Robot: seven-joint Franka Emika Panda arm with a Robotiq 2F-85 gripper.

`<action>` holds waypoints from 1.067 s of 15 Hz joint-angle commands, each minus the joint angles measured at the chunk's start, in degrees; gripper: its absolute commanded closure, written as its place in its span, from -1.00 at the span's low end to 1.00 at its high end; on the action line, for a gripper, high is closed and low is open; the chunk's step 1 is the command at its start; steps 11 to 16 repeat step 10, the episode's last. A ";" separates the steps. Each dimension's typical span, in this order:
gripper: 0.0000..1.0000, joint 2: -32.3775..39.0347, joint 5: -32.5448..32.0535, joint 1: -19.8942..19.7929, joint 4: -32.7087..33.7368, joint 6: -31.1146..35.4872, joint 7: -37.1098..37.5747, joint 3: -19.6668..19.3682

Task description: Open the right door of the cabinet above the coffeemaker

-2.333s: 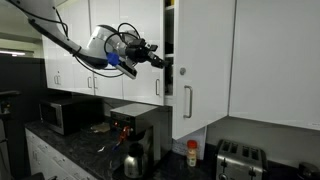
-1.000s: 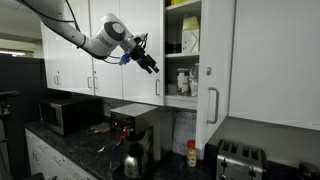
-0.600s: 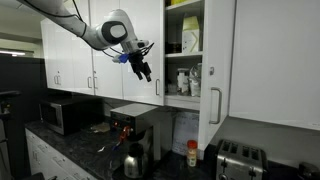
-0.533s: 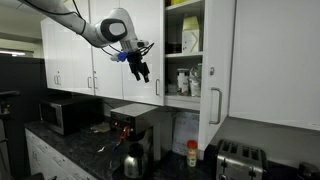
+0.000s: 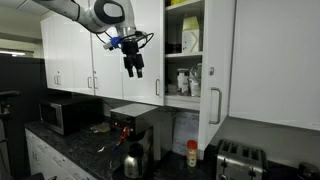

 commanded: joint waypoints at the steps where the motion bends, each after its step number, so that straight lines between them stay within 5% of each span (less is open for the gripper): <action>1: -1.00 -0.25 0.71 -2.63 0.34 -0.83 -0.96 2.03; 16: -1.00 -0.54 0.62 -3.06 0.33 -1.00 -0.92 2.69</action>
